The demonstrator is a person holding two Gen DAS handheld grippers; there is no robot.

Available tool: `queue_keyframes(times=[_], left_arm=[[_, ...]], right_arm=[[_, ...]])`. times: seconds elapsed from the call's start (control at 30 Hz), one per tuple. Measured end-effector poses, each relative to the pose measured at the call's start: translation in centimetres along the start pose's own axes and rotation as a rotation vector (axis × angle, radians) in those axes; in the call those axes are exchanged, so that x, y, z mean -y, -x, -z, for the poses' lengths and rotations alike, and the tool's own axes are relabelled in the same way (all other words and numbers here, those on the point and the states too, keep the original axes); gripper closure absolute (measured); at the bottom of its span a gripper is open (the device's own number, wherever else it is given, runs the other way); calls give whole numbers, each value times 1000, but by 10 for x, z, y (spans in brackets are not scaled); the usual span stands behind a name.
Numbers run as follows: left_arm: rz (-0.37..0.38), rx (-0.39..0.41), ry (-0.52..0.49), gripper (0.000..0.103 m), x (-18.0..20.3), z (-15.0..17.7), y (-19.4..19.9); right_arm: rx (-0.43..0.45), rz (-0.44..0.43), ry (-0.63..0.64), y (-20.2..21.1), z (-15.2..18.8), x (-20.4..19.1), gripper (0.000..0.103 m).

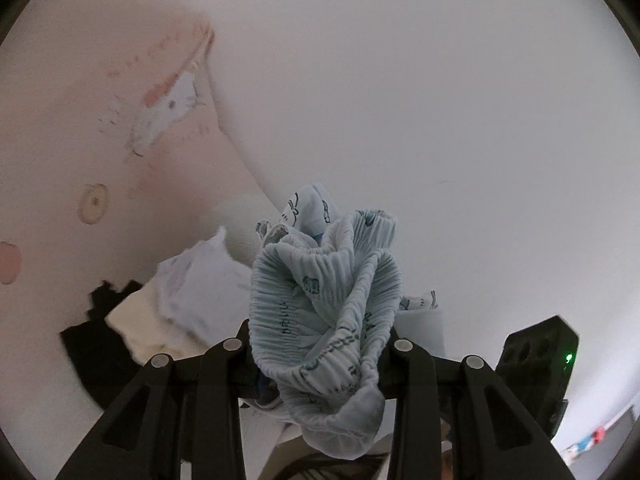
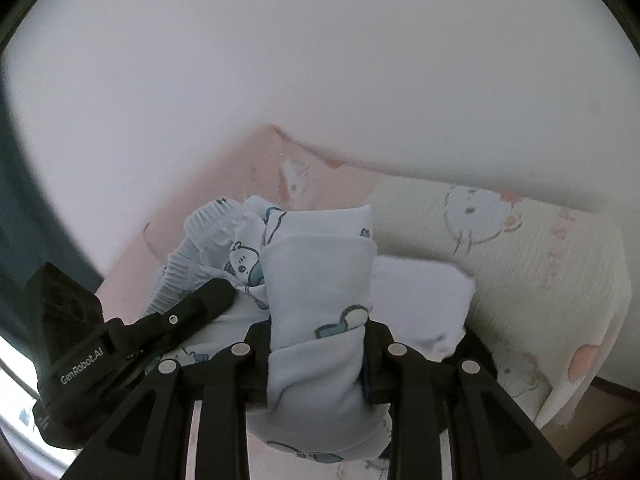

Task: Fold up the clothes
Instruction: 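Carry the bundle with both grippers to the clothes pile at the bed corner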

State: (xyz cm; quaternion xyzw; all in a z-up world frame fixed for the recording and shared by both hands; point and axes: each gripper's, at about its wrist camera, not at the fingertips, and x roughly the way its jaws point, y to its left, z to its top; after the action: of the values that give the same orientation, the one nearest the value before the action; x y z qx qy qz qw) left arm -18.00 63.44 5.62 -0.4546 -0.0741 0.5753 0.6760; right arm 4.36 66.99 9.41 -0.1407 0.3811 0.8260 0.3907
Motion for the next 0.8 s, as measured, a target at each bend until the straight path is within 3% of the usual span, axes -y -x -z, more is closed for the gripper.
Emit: queue_keyframes(times=[0.2,0.4,0.67,0.8], left_arm=[[10,-58,-40,72,-8,-27,-38],[19,-86,-17,72,-25,-41,-63],[79,-154,134,71,-66,-43,-93],[21,-212,149,69,-89,-27,-111]], right_arm=[[-10,-14,-104,-27,-29,29,73],[-23,-15,-145,-55,-40,46,73],[-55,-25,-172,-88,-45,67,71],[-133,54,-179,-104,-34,82,67]])
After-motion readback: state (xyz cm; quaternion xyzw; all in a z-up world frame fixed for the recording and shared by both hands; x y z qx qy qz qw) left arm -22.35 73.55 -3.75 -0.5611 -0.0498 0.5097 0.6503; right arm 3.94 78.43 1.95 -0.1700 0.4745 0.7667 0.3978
